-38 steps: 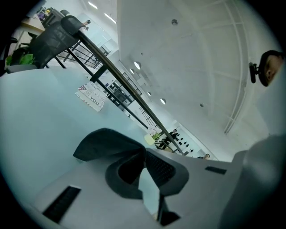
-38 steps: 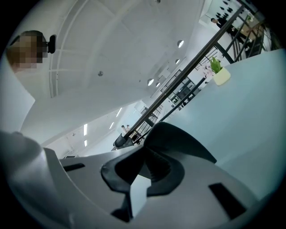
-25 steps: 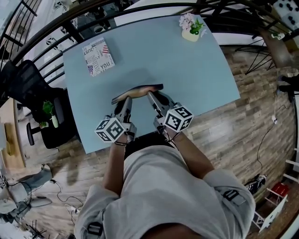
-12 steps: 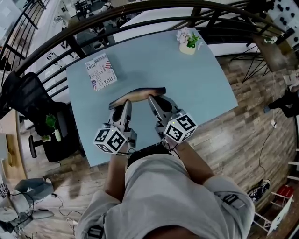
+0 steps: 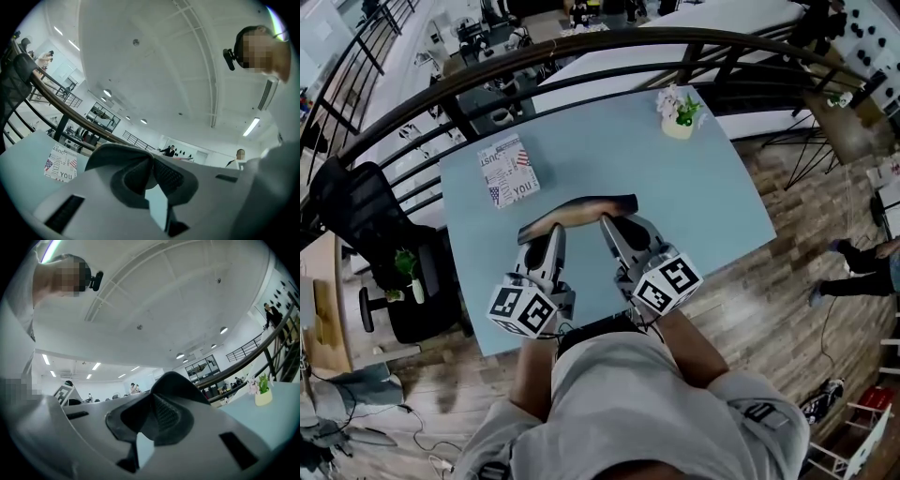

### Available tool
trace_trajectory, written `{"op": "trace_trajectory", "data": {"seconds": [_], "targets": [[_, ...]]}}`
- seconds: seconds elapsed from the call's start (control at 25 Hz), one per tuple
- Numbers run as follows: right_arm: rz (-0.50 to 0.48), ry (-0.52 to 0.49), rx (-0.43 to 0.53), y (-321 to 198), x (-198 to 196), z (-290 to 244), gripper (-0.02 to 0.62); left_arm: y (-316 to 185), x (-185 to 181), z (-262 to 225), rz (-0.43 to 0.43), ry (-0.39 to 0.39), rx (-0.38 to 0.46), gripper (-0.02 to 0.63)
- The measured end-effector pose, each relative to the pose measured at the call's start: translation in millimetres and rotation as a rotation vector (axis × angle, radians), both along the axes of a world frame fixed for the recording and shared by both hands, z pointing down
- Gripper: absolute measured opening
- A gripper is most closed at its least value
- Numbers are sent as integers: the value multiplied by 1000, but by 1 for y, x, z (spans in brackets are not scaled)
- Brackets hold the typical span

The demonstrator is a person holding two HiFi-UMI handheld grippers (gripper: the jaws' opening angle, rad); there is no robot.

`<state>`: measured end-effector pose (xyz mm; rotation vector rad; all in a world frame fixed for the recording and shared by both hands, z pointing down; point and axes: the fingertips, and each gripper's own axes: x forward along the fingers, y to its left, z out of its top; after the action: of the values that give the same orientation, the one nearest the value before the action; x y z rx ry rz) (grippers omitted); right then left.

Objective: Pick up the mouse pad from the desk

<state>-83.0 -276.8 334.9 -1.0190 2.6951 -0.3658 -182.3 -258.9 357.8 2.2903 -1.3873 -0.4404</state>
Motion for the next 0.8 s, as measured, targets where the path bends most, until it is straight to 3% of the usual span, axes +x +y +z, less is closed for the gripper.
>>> {"op": "trace_trajectory", "data": {"seconds": [0.8], "targets": [[-14,27,3,-2,4,2,17,-2,6,5,7,2,-13,31]]}}
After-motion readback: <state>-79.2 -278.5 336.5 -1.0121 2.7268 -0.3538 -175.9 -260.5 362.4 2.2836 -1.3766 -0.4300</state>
